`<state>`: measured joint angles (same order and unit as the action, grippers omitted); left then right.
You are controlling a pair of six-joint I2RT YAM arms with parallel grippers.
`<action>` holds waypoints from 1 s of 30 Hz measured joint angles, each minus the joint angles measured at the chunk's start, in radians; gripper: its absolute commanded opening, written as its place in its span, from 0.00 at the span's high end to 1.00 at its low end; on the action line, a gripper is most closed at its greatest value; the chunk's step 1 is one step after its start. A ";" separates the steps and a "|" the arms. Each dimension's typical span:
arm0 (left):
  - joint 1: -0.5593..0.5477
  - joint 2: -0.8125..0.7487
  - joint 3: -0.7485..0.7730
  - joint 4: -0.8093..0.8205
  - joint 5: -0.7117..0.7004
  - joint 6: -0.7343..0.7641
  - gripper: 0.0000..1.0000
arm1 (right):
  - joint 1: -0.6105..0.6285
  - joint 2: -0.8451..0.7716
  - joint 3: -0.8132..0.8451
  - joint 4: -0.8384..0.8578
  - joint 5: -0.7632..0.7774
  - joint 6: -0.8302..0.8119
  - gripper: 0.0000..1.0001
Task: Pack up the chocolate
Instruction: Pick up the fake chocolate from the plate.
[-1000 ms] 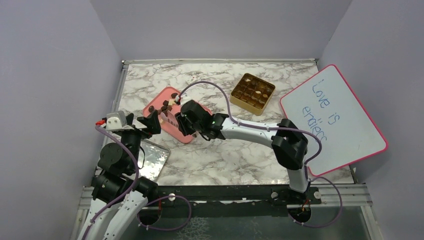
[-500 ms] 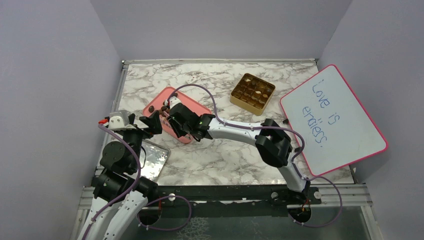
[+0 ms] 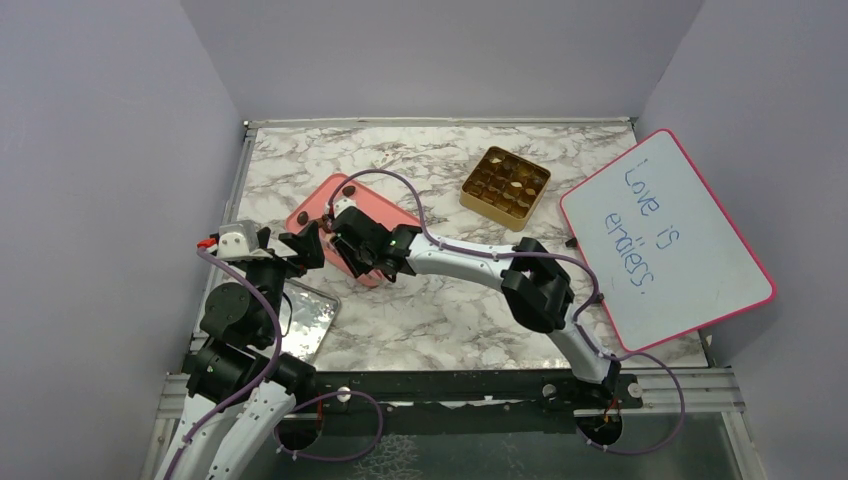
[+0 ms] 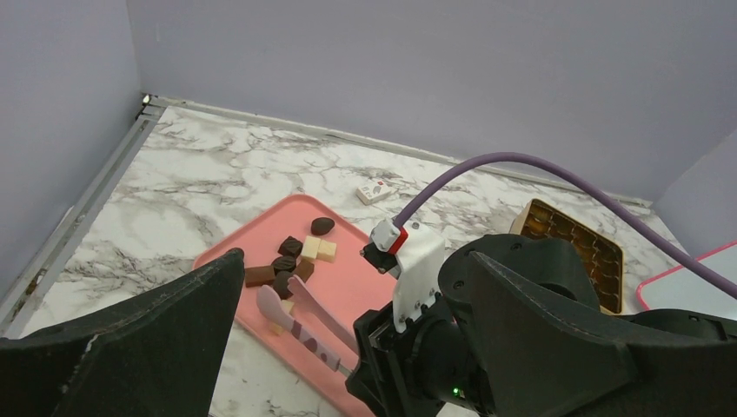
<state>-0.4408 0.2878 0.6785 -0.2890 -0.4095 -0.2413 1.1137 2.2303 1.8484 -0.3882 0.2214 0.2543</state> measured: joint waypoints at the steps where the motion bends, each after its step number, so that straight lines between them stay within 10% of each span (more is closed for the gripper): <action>1: 0.000 0.000 0.000 0.000 0.000 0.000 0.01 | 0.000 0.002 0.005 -0.012 0.000 0.000 0.59; 30: 0.008 -0.001 0.000 0.000 0.000 -0.001 0.01 | 0.000 0.036 0.067 -0.205 0.058 0.107 0.59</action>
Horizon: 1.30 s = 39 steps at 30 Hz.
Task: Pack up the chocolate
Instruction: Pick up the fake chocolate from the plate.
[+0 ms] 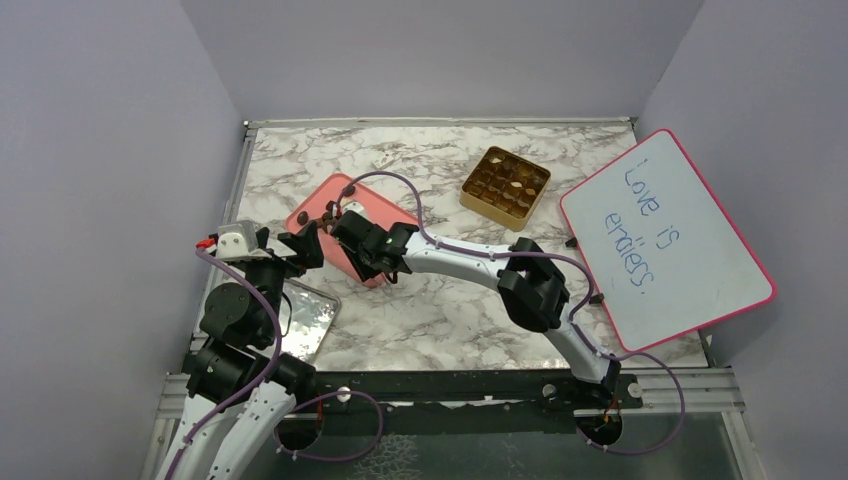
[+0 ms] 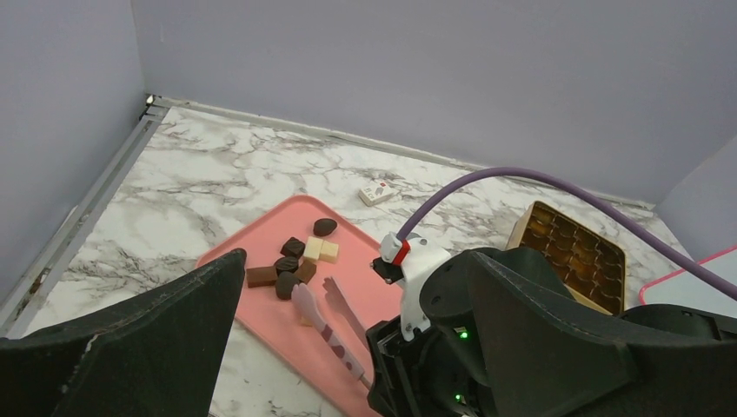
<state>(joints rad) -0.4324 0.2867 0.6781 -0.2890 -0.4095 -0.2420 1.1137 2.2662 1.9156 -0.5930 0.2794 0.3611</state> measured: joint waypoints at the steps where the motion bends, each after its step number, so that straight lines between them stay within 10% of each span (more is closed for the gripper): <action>1: 0.001 0.000 0.000 0.000 0.000 0.000 0.01 | 0.000 0.000 0.000 -0.002 -0.001 0.005 0.59; 39: 0.014 -0.002 -0.002 0.002 0.004 -0.002 0.01 | 0.000 -0.060 -0.030 -0.037 0.002 -0.011 0.78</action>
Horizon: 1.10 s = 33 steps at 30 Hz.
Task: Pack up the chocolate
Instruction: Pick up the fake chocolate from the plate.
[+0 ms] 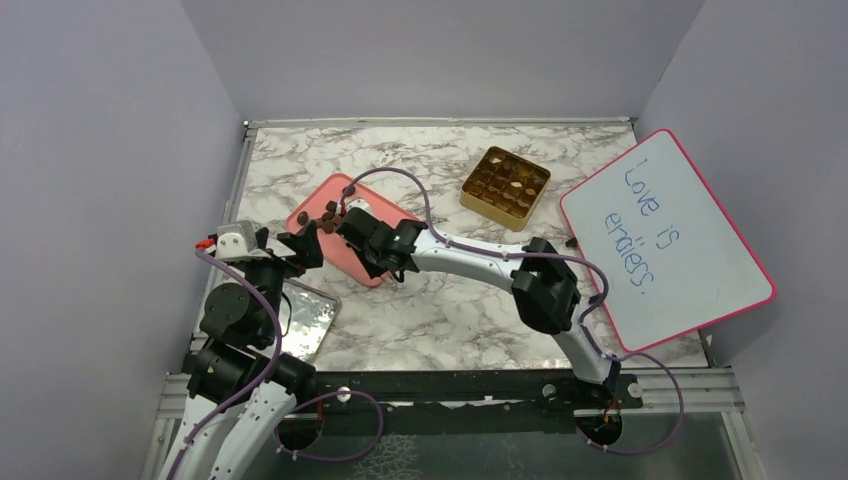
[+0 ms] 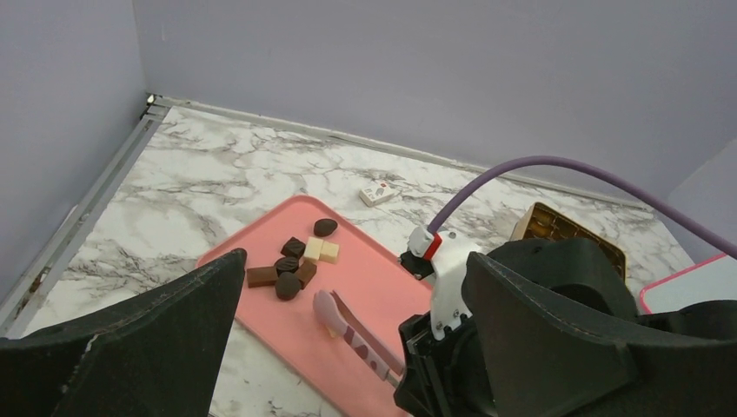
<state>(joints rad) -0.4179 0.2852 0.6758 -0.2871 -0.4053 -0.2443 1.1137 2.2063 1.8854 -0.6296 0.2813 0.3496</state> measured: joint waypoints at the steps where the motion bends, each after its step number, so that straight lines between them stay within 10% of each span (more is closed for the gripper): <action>1: 0.000 0.000 -0.001 0.000 0.003 -0.002 0.01 | 0.000 -0.014 -0.012 0.000 0.002 -0.002 0.79; 33: 0.000 0.002 -0.018 -0.060 0.150 -0.001 0.01 | -0.460 -0.492 -0.407 0.034 0.043 -0.080 0.79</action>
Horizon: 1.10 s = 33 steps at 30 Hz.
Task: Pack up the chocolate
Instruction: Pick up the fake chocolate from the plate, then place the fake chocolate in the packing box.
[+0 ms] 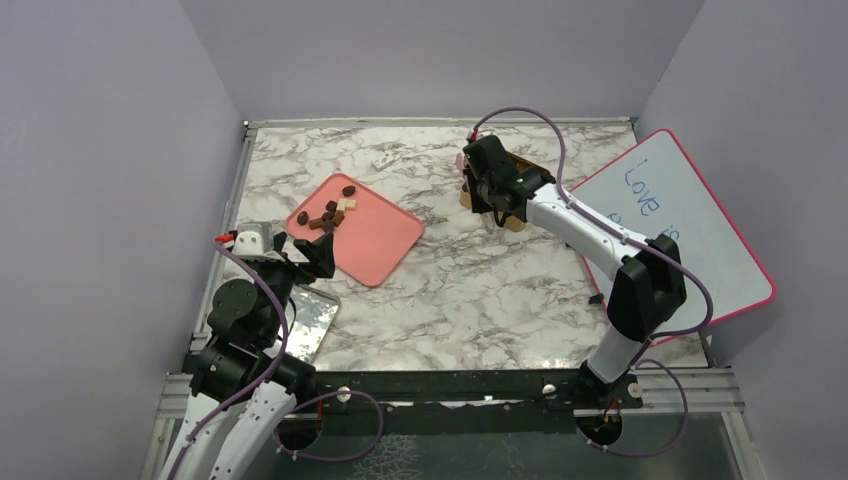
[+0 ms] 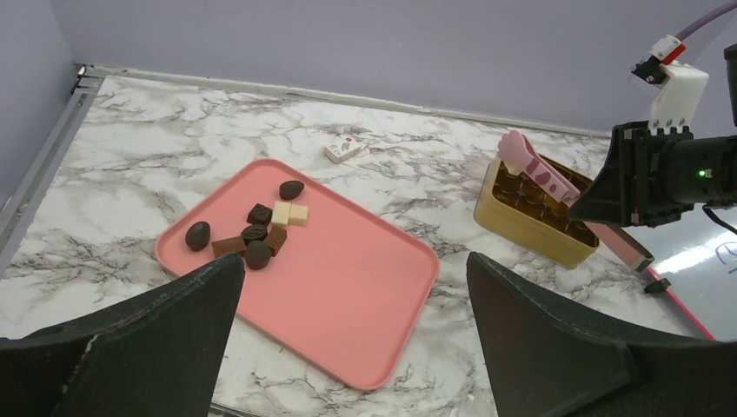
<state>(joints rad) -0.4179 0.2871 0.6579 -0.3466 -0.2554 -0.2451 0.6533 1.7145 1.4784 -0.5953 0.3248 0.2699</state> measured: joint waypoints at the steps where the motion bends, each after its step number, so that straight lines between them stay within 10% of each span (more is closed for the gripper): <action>1: 0.000 0.000 0.000 0.000 0.000 0.000 0.01 | -0.016 0.000 -0.005 0.002 -0.007 -0.003 0.78; 33: 0.000 0.000 -0.003 0.000 0.003 0.003 0.01 | -0.177 0.113 -0.024 0.078 -0.087 -0.062 0.66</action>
<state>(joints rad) -0.4179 0.2871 0.6552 -0.3466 -0.2523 -0.2417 0.4759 1.8275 1.4544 -0.5175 0.2379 0.2081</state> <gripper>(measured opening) 0.990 0.342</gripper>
